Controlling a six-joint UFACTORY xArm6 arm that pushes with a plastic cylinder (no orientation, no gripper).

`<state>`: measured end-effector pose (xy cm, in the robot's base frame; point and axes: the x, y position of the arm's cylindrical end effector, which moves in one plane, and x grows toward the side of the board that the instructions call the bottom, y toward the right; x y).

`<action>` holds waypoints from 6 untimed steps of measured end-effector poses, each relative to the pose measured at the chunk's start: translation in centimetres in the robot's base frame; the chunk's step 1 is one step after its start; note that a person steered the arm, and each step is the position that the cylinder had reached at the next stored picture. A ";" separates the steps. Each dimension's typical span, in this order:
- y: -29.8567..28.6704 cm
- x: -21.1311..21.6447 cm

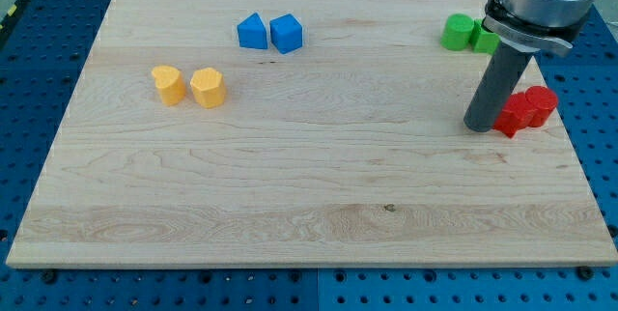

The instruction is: Push the blue triangle closer to the blue cube

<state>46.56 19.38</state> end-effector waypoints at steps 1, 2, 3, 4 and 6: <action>-0.2 0.0; -4.3 -1.0; -10.1 -4.8; -13.5 -7.8; -16.2 -17.1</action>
<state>29.46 3.20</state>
